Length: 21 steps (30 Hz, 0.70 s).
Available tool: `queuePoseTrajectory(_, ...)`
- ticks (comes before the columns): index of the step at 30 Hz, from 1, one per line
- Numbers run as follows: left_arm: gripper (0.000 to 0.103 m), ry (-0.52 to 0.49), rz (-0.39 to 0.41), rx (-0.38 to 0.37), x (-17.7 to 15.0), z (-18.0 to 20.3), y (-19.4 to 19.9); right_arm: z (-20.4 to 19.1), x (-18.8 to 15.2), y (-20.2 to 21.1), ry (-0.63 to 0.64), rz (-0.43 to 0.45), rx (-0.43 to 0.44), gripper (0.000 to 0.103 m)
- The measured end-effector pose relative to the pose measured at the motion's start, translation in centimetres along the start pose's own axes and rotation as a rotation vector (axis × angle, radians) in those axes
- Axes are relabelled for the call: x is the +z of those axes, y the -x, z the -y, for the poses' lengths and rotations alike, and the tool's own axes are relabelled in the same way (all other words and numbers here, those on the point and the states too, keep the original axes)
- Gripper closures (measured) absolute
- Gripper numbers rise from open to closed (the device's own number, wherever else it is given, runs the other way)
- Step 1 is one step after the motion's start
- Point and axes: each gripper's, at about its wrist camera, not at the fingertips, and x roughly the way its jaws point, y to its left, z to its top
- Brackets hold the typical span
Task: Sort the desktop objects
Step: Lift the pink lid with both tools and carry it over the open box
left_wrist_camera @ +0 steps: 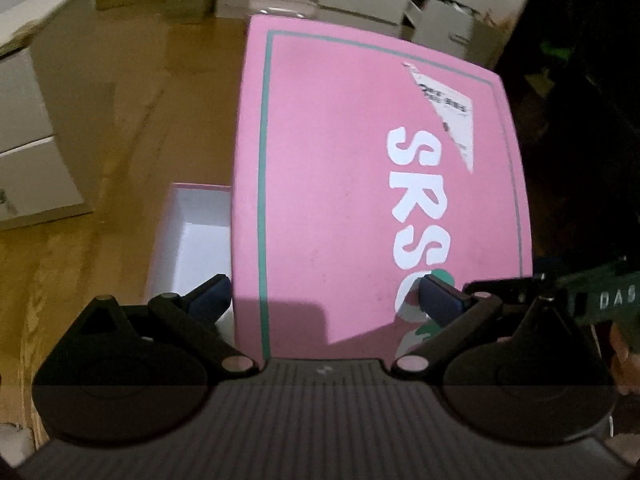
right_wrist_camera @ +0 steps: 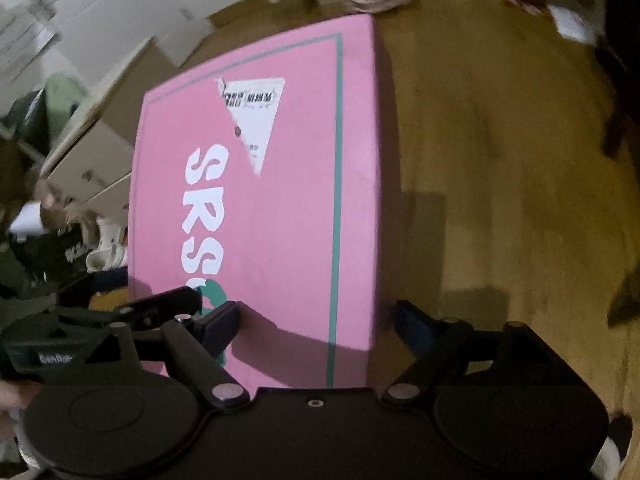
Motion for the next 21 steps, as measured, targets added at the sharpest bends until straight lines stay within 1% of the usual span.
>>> queuePoseTrajectory(2,0.002,0.005,0.021,0.008,-0.4,-1.5,-0.2,-1.8,-0.1,-0.9,0.023,0.000,-0.001,0.015)
queuePoseTrajectory(4,0.002,0.027,0.046,0.022,-0.9,-2.8,-0.8,-2.9,-0.5,-2.1,0.015,-0.018,0.008,0.015)
queuePoseTrajectory(5,0.002,0.033,0.045,0.024,-1.1,-3.3,-1.4,-3.1,-0.6,-2.8,0.008,-0.025,0.015,0.015)
queuePoseTrajectory(8,0.002,0.067,0.035,0.030,-1.5,-4.4,-3.1,-3.4,-0.9,-4.3,-0.007,-0.039,0.028,0.015)
queuePoseTrajectory(12,0.002,0.057,0.042,0.053,-2.3,-5.4,-4.6,-3.1,-2.1,-5.6,-0.039,-0.055,0.056,0.016)
queuePoseTrajectory(14,0.002,0.064,0.049,0.057,-2.3,-6.2,-5.7,-2.9,-2.1,-6.7,-0.050,-0.066,0.068,0.016)
queuePoseTrajectory(18,0.002,0.080,0.066,0.051,-2.9,-7.5,-6.5,-3.2,-2.1,-8.1,-0.044,-0.061,0.052,0.016)
queuePoseTrajectory(21,0.002,0.099,0.039,0.067,-2.8,-7.8,-7.7,-3.3,-2.2,-9.1,-0.050,-0.066,0.053,0.016)
